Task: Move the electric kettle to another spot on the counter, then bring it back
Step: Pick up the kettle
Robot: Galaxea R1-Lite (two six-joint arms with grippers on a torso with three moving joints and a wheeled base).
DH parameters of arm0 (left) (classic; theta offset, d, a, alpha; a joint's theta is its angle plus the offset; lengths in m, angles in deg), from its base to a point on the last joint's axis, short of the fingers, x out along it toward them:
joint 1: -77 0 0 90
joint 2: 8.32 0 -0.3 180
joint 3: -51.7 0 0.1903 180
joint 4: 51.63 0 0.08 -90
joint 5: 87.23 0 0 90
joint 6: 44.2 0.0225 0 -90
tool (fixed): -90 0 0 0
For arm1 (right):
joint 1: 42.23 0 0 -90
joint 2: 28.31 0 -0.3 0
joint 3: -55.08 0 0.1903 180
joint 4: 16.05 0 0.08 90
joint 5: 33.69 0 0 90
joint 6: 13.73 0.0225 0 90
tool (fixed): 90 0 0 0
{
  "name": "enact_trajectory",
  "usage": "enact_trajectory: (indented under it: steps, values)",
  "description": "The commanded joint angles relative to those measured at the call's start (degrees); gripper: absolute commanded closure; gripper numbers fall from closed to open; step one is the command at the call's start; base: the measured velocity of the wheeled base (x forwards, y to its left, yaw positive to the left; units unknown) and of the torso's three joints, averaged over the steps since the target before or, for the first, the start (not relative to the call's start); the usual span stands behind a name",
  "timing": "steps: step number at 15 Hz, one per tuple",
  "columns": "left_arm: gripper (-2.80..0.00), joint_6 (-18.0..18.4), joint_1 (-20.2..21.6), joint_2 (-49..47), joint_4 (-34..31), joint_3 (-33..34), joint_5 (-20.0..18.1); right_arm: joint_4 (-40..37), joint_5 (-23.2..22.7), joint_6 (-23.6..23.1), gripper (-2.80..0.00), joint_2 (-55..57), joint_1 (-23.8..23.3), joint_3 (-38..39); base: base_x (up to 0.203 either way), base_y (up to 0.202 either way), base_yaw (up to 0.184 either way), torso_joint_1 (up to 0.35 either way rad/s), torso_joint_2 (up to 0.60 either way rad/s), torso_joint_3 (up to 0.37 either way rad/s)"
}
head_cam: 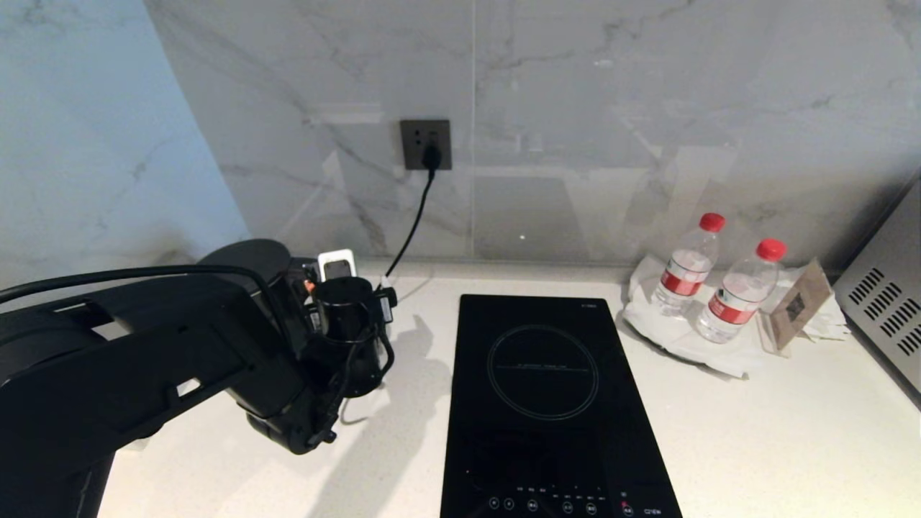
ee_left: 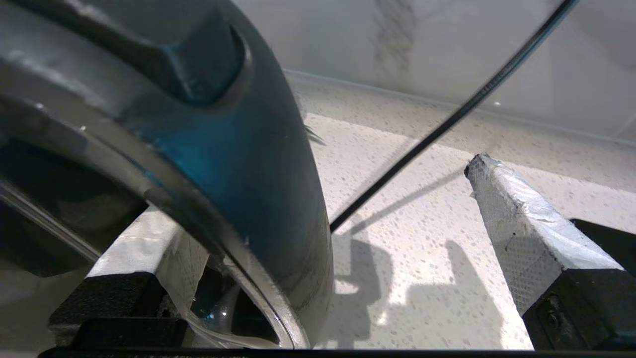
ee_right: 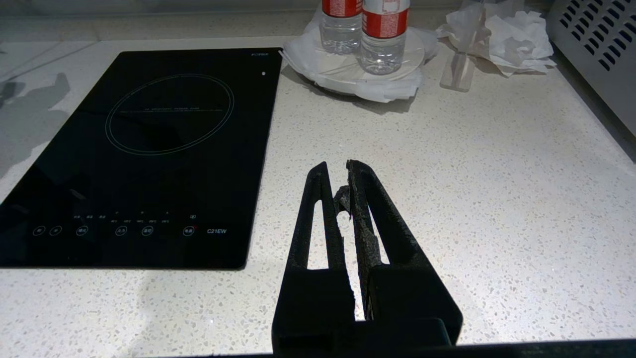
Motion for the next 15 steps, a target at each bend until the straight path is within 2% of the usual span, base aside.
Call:
enact_trajectory:
  steps: [1, 3, 7, 15]
  values:
    - [-2.8, -0.75, -0.77, -1.06, 0.33, 0.71, 0.39, 0.01, 0.0, -0.01, 0.0, 0.04, 0.0, 0.0, 0.0, 0.0, 0.0, 0.0, 0.0, 0.0]
    - [-2.8, -1.95, -2.4, -2.33, 0.33, 1.85, 0.39, 0.01, 0.0, -0.01, 0.0, 0.04, 0.0, 0.0, 0.0, 0.0, 0.0, 0.0, 0.0, 0.0]
    - [-2.8, -3.6, -2.59, -2.54, 0.33, 1.93, 0.42, 0.01, 0.0, -0.01, 0.0, 0.04, 0.0, 0.0, 0.0, 0.0, 0.0, 0.0, 0.0, 0.0]
    - [-2.8, -3.83, -1.35, 2.28, 0.07, 1.52, 0.57, 0.01, 0.0, -0.01, 0.0, 0.04, 0.0, 0.0, 0.0, 0.0, 0.0, 0.0, 0.0, 0.0]
